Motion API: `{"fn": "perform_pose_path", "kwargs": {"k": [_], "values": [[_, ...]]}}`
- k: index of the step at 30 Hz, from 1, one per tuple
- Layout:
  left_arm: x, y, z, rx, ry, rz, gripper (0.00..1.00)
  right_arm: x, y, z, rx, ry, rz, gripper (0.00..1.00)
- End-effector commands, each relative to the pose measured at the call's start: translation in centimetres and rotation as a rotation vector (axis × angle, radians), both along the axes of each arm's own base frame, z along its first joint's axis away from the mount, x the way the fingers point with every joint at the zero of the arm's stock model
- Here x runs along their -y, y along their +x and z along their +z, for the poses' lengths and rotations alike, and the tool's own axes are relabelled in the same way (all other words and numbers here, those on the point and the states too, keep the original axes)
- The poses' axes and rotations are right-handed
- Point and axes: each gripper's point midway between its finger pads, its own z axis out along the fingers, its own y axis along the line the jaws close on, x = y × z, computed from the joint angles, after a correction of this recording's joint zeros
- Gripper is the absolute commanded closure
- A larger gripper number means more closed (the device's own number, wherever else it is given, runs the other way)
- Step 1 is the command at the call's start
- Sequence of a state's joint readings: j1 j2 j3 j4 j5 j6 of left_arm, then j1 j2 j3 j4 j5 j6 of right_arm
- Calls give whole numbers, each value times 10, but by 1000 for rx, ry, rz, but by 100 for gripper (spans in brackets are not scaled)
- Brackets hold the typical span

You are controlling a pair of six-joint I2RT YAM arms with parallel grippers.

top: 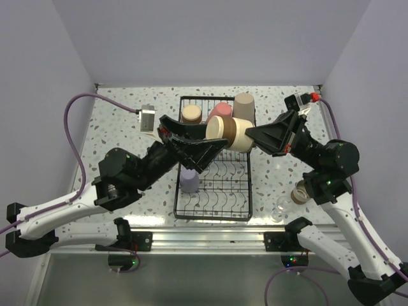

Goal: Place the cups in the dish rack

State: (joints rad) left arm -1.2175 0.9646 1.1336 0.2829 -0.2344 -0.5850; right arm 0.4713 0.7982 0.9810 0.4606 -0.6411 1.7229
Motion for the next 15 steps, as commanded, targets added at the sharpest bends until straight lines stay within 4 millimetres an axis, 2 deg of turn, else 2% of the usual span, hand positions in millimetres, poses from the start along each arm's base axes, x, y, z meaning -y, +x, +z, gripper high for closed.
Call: {"fn": "perform_pose_path", "kwargs": {"k": [1, 8, 11, 12, 14, 15], "values": [[-6, -5, 27, 37, -92, -19, 9, 2, -4, 9, 31, 9, -16, 100], [-4, -5, 30, 38, -109, -27, 19, 2, -5, 2, 19, -3, -19, 100], [-1, -6, 28, 37, -100, -34, 39, 3, -4, 1, 14, -4, -24, 100], [0, -6, 29, 33, -100, -37, 57, 2, -3, 0, 11, -4, -24, 100], [1, -5, 26, 23, -91, -36, 71, 2, -3, -1, 7, -6, -25, 100], [1, -4, 25, 16, -89, -34, 81, 2, -3, -2, 8, -8, -25, 100]]}}
